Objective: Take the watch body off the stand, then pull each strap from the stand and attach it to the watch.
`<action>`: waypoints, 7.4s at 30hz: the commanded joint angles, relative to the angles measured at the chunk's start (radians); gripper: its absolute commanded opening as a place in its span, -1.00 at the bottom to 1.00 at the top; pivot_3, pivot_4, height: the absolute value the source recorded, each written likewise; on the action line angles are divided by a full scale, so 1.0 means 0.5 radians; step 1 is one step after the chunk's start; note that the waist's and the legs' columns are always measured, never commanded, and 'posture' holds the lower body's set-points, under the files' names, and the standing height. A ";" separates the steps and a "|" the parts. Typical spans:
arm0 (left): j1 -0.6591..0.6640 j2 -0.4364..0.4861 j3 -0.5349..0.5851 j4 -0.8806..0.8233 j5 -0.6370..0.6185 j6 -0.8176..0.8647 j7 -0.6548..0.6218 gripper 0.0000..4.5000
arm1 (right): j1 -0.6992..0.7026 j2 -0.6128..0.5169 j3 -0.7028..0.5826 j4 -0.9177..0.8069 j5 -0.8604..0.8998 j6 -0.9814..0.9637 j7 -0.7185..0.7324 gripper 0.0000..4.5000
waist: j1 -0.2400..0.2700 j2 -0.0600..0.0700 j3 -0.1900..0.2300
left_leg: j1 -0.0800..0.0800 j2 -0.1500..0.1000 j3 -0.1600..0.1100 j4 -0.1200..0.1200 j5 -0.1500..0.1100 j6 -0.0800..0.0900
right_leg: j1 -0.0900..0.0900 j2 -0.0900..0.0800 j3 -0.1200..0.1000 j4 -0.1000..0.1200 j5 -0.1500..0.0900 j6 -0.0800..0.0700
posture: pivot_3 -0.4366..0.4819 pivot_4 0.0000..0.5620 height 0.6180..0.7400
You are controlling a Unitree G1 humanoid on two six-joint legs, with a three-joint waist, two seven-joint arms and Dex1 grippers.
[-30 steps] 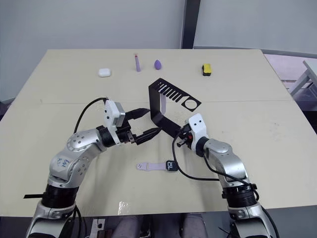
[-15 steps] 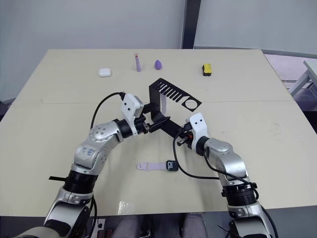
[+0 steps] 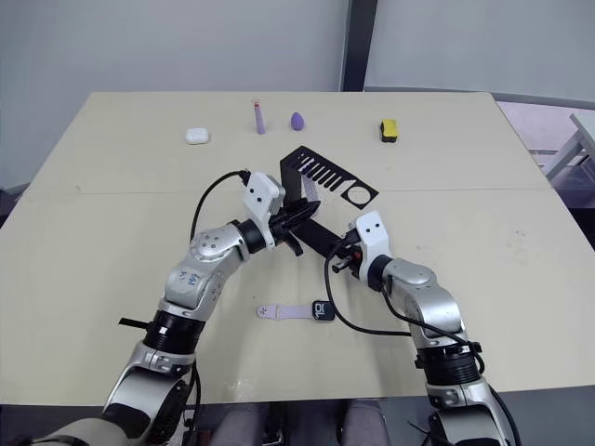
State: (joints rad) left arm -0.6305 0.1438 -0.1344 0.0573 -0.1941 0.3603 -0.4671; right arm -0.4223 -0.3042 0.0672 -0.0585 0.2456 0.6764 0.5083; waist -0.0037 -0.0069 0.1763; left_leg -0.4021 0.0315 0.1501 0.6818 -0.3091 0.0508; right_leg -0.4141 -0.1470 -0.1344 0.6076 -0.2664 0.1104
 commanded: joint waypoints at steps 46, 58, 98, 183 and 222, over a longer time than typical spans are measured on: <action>-0.136 0.767 0.013 -0.378 -1.069 0.748 -1.524 -1.00 | 0.350 -0.538 -0.782 -1.149 2.602 0.539 -0.422 0.97 | 0.002 0.006 0.005 | -0.004 0.002 -0.004 -0.004 -0.005 -0.001 | -0.001 0.000 0.004 -0.018 -0.001 -0.002 | -0.05 -0.47 1.00; -0.151 0.668 0.032 -0.349 -1.021 0.693 -1.468 -1.00 | 0.029 -0.469 -0.457 -1.012 2.539 0.426 -0.619 0.87 | 0.007 0.006 0.005 | -0.009 -0.002 -0.002 -0.002 -0.003 0.005 | -0.001 -0.001 -0.001 -0.014 0.001 0.002 | -0.05 -0.47 1.00; -0.126 0.682 0.026 -0.394 -0.984 0.617 -1.433 -1.00 | -0.033 -0.534 -0.402 -0.942 2.615 0.369 -0.450 -0.46 | 0.006 0.005 0.006 | -0.008 -0.001 -0.002 -0.002 -0.003 0.006 | -0.002 -0.001 0.001 -0.013 0.002 0.003 | -0.05 -0.47 1.00; 0.274 0.542 -0.673 -0.357 0.147 0.099 -0.933 0.99 | 1.244 -1.603 -1.141 -1.371 1.768 0.468 0.559 -1.00 | 0.063 0.003 0.007 | -0.008 0.000 -0.004 -0.001 -0.010 0.013 | 0.003 -0.006 0.009 -0.033 0.003 0.004 | -0.05 -0.47 1.00; -0.460 0.453 -0.062 0.373 -0.741 1.549 -1.307 -0.28 | 0.924 -1.122 -0.039 -1.266 -0.553 -1.077 0.292 -1.00 | 0.049 -0.001 0.009 | -0.008 -0.003 -0.002 0.003 0.001 0.004 | 0.000 0.000 -0.002 -0.013 0.003 0.006 | -0.05 -0.47 1.00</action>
State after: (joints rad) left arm -0.8403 0.3665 -0.1860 0.2495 -0.5362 1.1318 -1.1051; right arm 0.0517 -0.8790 0.0480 -0.6921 0.0087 0.1794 0.6875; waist 0.0209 -0.0072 0.1808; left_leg -0.4061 0.0299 0.1491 0.6834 -0.3085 0.0529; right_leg -0.4140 -0.1469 -0.1352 0.6014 -0.2648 0.1132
